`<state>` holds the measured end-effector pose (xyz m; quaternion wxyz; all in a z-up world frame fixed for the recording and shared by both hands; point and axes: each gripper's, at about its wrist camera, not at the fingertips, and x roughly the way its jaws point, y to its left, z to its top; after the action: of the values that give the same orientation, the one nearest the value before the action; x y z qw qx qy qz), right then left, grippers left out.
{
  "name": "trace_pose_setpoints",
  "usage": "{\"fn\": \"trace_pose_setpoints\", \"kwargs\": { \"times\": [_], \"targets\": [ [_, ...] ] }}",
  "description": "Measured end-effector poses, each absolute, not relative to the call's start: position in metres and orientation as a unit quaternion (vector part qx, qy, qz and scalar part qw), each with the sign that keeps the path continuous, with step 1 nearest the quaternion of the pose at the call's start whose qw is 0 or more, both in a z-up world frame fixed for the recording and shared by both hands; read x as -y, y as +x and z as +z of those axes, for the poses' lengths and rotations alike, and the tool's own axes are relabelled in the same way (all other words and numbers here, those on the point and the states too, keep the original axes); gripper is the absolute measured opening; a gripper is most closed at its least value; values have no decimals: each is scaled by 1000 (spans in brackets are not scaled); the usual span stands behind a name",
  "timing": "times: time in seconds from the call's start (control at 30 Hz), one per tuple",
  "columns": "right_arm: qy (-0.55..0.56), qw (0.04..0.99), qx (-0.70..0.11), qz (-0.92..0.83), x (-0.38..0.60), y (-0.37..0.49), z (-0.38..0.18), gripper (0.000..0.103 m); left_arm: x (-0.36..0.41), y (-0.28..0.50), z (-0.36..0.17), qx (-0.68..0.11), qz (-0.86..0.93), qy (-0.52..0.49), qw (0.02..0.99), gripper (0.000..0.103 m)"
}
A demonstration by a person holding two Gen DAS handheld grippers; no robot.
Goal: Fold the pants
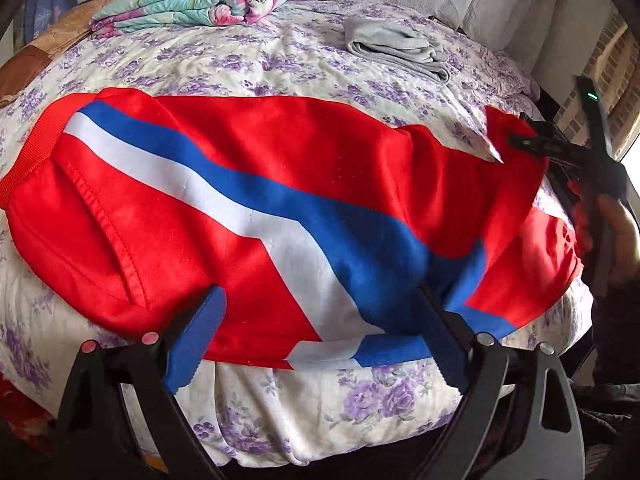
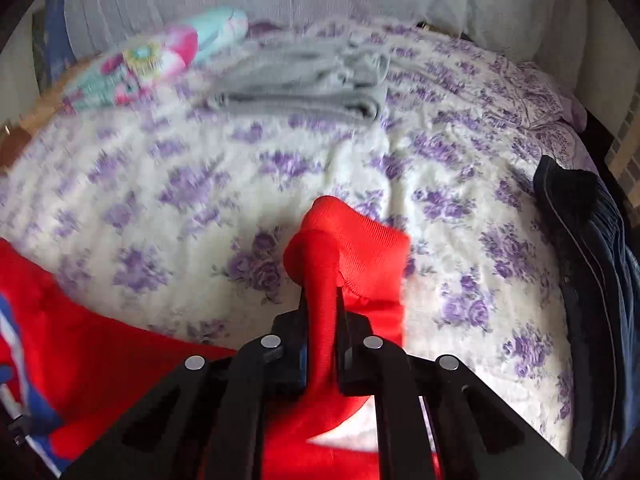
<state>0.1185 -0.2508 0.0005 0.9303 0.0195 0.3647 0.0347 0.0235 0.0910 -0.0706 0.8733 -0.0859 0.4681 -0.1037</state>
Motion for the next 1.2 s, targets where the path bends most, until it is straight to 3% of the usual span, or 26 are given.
{"fn": "trace_pose_setpoints", "kwargs": {
  "times": [0.1, 0.2, 0.27, 0.4, 0.43, 0.47, 0.53, 0.57, 0.6, 0.63, 0.77, 0.87, 0.93, 1.0, 1.03, 1.07, 1.2],
  "targets": [
    [111, 955, -271, 43, 303, 28, 16, 11, -91, 25, -71, -466, -105, -88, 874, 91],
    [173, 949, -263, 29, 333, -26, -25, 24, -87, 25, -72, -465, -102, -76, 876, 93],
    [204, 935, -289, 16, 347, -42, -60, 58, -83, 25, -72, -467, -99, -63, 876, 93],
    [291, 918, -265, 57, 376, -57, -72, 71, -80, 26, -72, -473, -97, -46, 874, 93],
    [311, 912, -257, 74, 381, -56, -69, 82, -79, 26, -72, -474, -96, -45, 874, 93],
    [325, 907, -257, 78, 386, -54, -67, 86, -79, 26, -72, -474, -96, -47, 874, 93],
    [335, 897, -282, 56, 393, -41, -67, 81, -81, 26, -72, -472, -95, -54, 875, 93],
    [340, 888, -304, 57, 395, -31, -71, 40, -82, 26, -71, -471, -95, -59, 875, 93],
    [339, 881, -326, 62, 399, -22, -72, 11, -83, 25, -71, -470, -94, -64, 875, 93],
    [337, 883, -318, 70, 400, -22, -68, 7, -85, 25, -71, -470, -94, -69, 875, 93],
    [251, 936, -232, 87, 389, -38, -26, 6, -88, 24, -72, -469, -88, -69, 876, 93],
    [262, 905, -333, 36, 401, -20, -67, 7, -83, 18, -74, -469, -84, -45, 878, 93],
    [257, 900, -352, 24, 401, -30, -85, 8, -82, 15, -76, -468, -83, -35, 879, 93],
    [208, 918, -337, -7, 393, -46, -66, 23, -82, 11, -76, -468, -84, -27, 879, 93],
    [193, 929, -315, -33, 391, -54, -52, 40, -82, 9, -74, -468, -84, -22, 880, 93],
    [180, 939, -288, -50, 391, -61, -36, 47, -81, 8, -71, -468, -84, -15, 879, 93],
    [155, 950, -268, 27, 366, -37, 21, 47, -75, 5, -46, -441, -99, 11, 892, 93]
  ]
}}
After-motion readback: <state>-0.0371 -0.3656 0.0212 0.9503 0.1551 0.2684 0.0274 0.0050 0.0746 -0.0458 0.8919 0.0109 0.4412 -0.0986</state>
